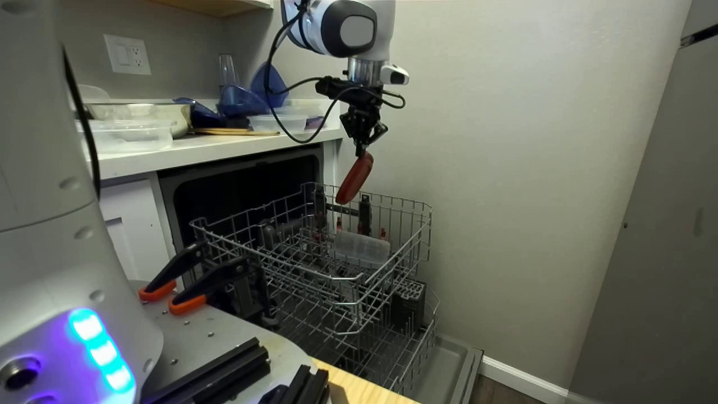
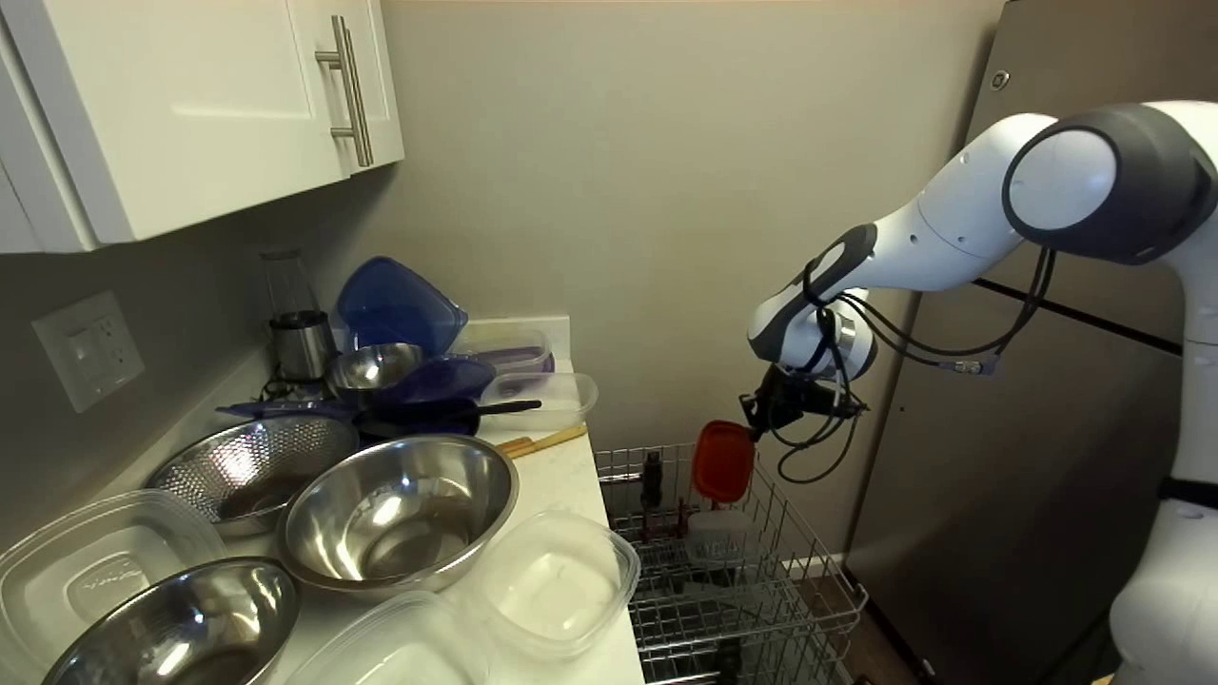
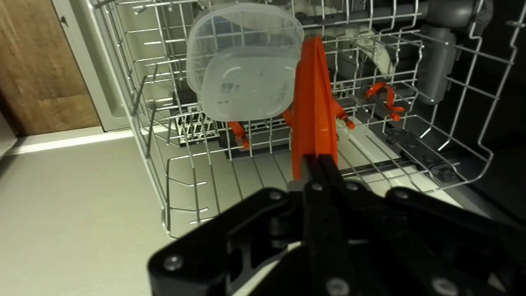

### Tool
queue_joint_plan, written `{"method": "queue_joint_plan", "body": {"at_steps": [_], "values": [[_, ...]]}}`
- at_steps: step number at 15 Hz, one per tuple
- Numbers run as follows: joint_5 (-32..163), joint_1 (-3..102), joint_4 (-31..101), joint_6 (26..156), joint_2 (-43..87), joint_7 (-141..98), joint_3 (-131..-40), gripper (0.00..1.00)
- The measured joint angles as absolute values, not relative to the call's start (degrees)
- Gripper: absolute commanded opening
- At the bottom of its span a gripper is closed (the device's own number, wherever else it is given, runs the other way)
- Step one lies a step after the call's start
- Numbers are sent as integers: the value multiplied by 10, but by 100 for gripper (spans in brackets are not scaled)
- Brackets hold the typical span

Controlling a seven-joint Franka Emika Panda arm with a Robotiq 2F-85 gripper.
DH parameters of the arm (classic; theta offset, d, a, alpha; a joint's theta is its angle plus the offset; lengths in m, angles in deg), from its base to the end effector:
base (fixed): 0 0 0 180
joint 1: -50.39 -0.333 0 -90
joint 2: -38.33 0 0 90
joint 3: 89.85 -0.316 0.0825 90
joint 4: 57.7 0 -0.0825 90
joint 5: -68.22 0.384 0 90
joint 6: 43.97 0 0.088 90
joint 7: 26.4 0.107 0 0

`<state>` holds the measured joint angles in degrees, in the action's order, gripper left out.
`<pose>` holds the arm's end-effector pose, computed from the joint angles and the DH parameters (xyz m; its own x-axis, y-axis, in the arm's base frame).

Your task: Put the red lid in the dishwasher.

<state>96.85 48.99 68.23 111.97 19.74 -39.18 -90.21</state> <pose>0.5730 0.0000 0.2513 0.9602 -0.2038 0.1910 -0.1548 -0.9574 -0.2437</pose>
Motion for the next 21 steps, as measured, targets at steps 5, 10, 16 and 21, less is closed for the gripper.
{"method": "queue_joint_plan", "body": {"at_steps": [5,10,16,21], "values": [[890,499,686,1134,169,-344,-899,0],[869,507,686,1138,157,-330,-899,0],[854,509,686,1142,157,-316,-897,2],[854,509,686,1142,157,-315,-897,2]]}}
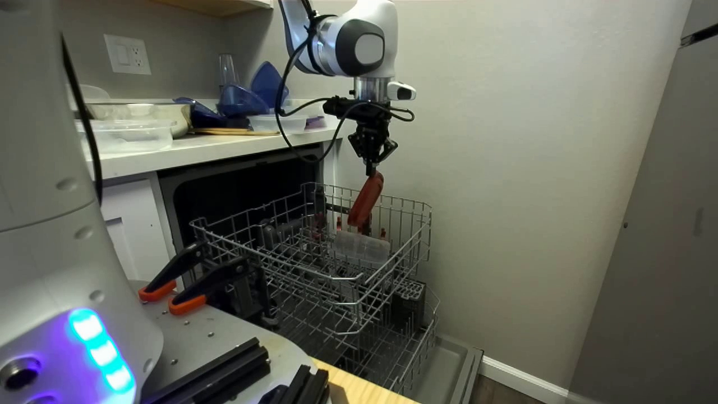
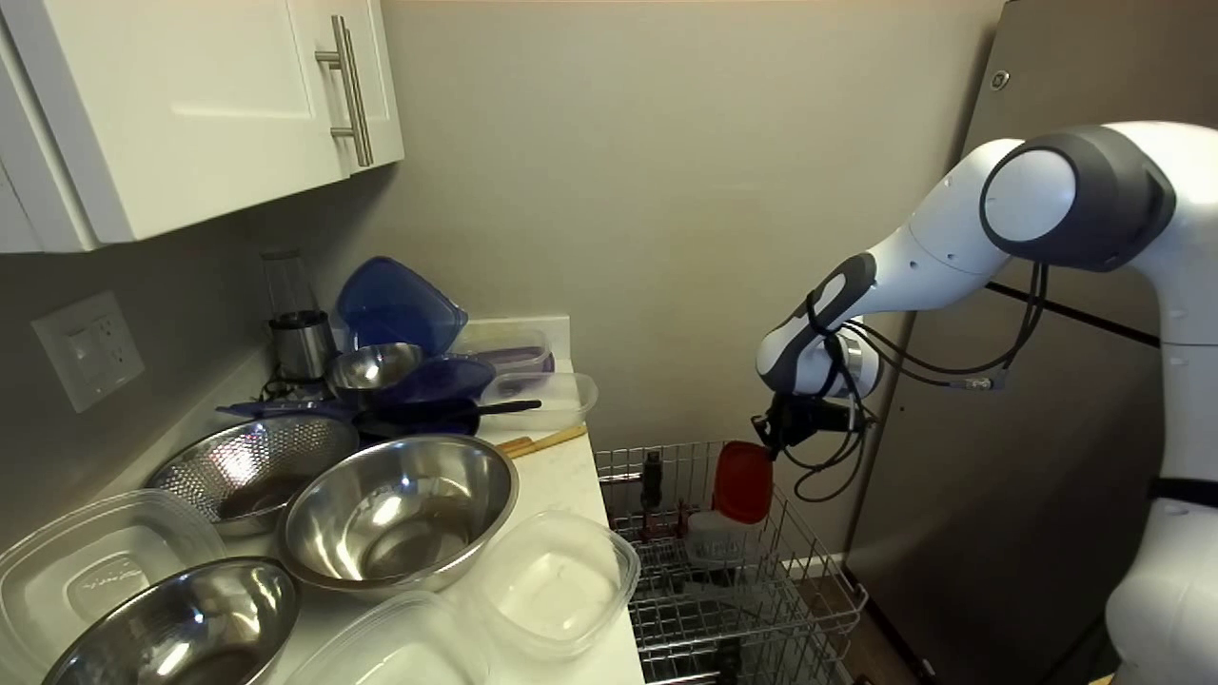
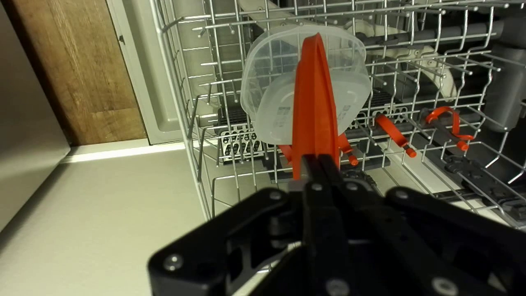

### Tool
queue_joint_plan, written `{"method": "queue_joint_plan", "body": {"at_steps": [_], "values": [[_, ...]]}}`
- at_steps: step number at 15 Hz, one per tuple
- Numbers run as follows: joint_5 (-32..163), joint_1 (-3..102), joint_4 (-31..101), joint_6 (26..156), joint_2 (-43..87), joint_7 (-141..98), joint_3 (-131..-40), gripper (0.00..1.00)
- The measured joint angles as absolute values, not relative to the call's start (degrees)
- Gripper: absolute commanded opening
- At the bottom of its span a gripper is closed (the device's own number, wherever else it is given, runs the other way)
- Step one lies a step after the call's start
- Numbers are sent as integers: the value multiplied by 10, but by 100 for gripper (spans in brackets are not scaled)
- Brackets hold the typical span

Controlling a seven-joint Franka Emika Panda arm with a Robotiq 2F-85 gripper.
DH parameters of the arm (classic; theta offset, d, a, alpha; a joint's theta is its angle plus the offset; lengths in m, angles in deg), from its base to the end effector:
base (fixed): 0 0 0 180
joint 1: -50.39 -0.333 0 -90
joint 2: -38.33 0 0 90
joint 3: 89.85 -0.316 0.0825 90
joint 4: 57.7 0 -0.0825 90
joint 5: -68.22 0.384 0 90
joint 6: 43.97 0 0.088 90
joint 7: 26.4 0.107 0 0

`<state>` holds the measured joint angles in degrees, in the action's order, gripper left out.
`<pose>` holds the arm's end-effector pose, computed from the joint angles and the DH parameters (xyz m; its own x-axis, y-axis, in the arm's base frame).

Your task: Put the red lid in the dishwasher.

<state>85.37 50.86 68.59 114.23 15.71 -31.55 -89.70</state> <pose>0.5690 -0.0185 0.2144 0.9683 -0.1970 0.1534 -0.1764 -0.9746 -0.1381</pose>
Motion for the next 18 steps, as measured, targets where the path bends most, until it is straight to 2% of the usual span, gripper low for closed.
{"method": "queue_joint_plan", "body": {"at_steps": [7,13,18], "values": [[803,503,686,1157,154,-286,-884,0],[667,441,686,1228,123,-167,-781,0],[637,383,685,1253,81,-91,-710,0]]}}
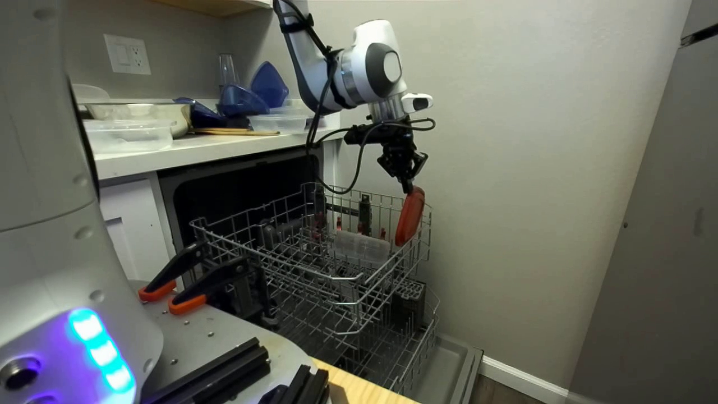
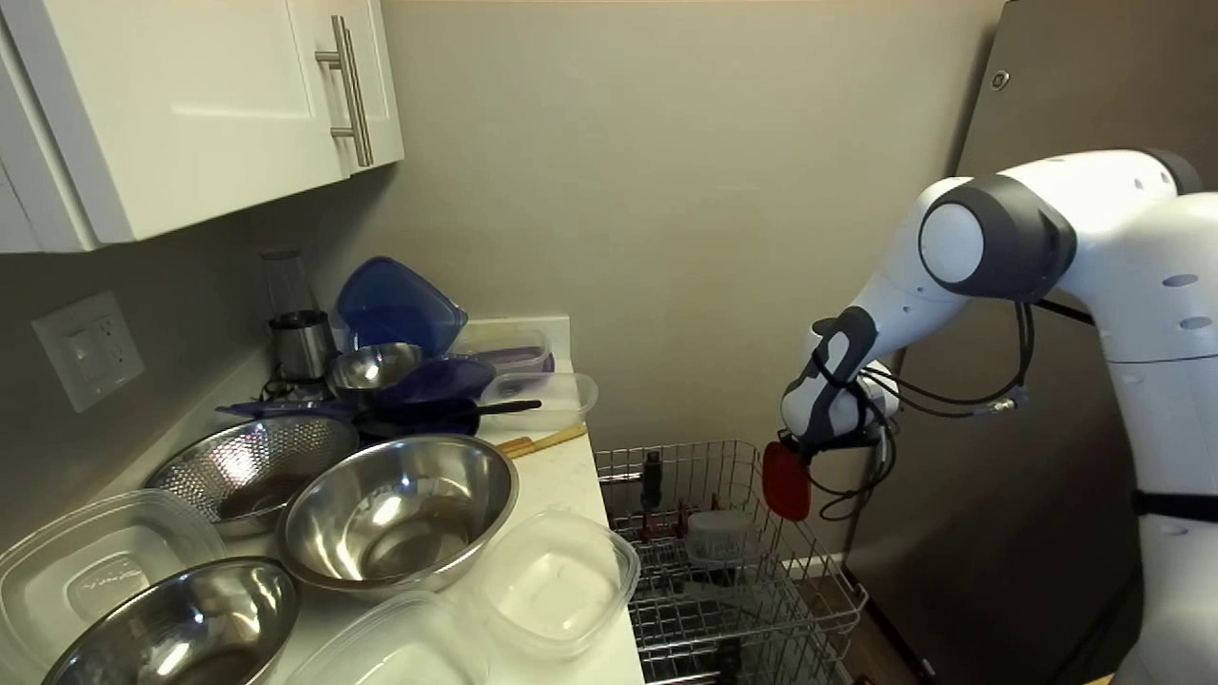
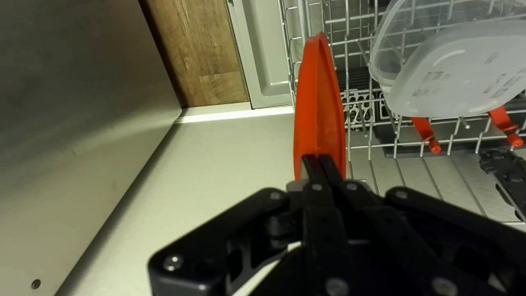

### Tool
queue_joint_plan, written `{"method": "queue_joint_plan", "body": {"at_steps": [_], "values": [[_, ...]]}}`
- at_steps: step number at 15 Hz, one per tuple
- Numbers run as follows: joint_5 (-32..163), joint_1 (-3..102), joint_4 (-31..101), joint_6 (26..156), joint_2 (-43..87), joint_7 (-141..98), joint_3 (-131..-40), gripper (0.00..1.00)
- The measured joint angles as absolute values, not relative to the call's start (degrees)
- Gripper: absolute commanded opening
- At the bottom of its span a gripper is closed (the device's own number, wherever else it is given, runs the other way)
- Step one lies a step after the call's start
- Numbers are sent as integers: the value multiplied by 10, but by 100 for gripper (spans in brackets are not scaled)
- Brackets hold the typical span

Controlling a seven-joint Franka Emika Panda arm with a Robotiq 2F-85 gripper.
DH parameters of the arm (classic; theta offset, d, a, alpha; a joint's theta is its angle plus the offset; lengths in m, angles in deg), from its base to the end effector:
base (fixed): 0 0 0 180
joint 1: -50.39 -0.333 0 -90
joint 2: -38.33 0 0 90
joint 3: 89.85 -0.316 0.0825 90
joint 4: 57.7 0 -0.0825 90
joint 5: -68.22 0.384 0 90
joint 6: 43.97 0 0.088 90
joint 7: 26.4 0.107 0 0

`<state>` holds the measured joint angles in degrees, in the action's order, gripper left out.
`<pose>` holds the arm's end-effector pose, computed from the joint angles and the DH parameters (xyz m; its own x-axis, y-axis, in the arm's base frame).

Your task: Put the red lid in the dishwasher.

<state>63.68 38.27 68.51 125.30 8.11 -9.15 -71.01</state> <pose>0.5696 -0.0636 0.1754 0.9284 -0.2494 0.2756 -0.2902 -0.9496 0.1186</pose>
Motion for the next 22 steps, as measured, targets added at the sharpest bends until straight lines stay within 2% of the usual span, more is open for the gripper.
{"method": "queue_joint_plan", "body": {"at_steps": [22], "values": [[709,345,655,1359,-16,-70,-717,0]]}}
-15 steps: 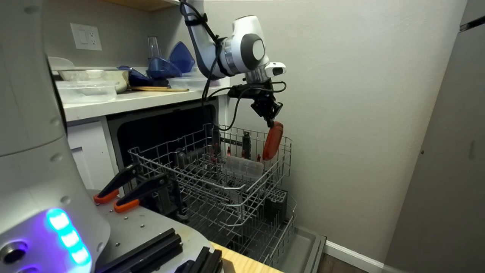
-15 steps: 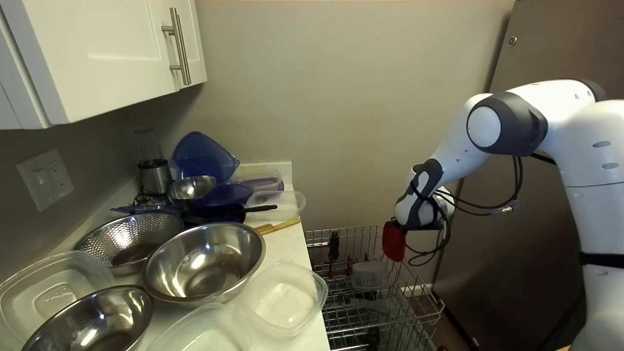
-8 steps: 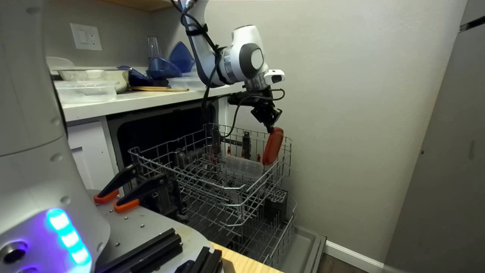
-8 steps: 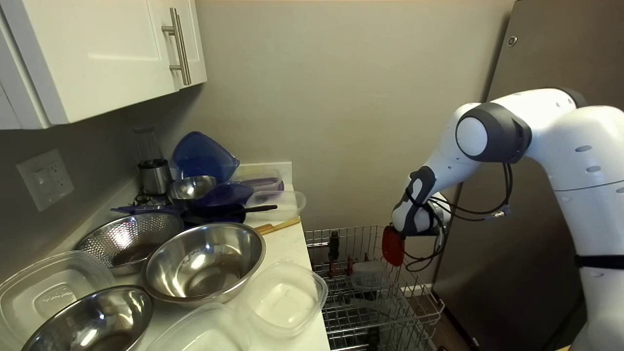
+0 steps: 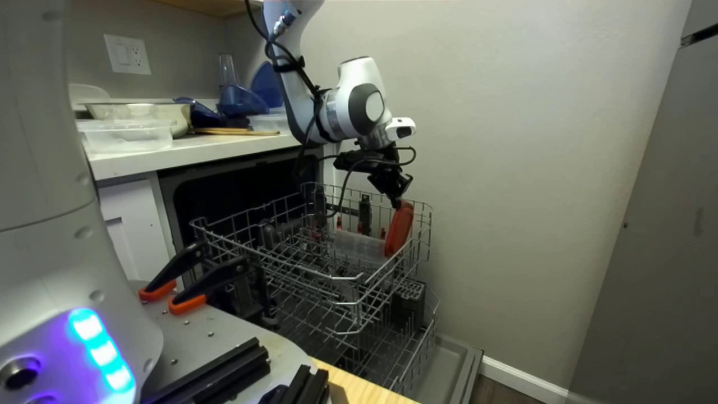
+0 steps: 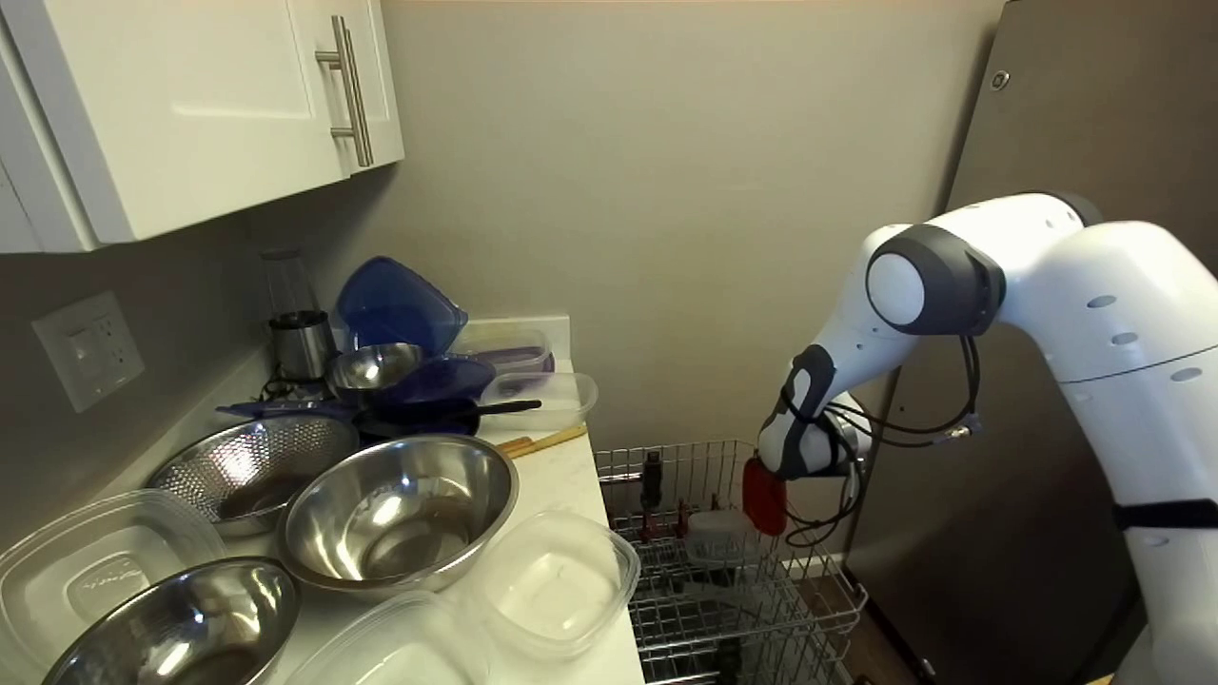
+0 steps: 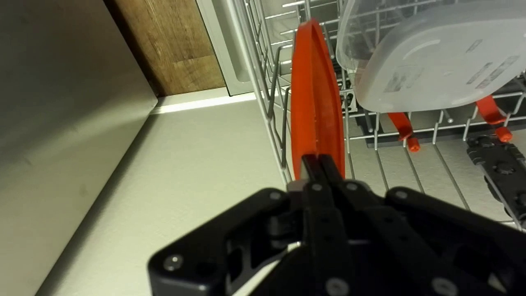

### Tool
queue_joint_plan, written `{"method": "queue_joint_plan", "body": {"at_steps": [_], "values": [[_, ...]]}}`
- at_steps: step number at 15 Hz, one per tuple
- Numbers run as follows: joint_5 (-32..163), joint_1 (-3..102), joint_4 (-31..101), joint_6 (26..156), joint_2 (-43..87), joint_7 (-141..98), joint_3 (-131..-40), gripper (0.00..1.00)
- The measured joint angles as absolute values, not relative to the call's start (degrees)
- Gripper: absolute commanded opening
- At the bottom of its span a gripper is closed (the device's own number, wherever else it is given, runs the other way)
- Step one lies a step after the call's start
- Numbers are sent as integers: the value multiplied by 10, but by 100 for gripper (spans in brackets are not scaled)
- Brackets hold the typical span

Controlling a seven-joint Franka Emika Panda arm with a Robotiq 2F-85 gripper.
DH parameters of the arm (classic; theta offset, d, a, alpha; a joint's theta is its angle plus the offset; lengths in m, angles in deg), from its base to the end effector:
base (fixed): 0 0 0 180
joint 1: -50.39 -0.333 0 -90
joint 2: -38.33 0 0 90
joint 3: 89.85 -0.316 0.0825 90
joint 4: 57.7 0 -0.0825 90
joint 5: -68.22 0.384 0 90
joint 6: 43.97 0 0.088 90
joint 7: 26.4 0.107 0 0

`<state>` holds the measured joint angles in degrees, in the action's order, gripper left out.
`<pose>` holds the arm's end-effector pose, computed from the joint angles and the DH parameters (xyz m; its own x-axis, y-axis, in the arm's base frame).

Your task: Put the red lid in the dishwasher.

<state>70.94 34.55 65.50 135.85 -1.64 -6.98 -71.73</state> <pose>0.5780 -0.0298 0.1207 0.8897 -0.2846 0.3569 -0.3294 -0.9416 0.0703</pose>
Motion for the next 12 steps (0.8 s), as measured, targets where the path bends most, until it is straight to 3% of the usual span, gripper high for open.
{"method": "queue_joint_plan", "body": {"at_steps": [12], "values": [[734,268,655,1383,-55,-70,-642,0]]}}
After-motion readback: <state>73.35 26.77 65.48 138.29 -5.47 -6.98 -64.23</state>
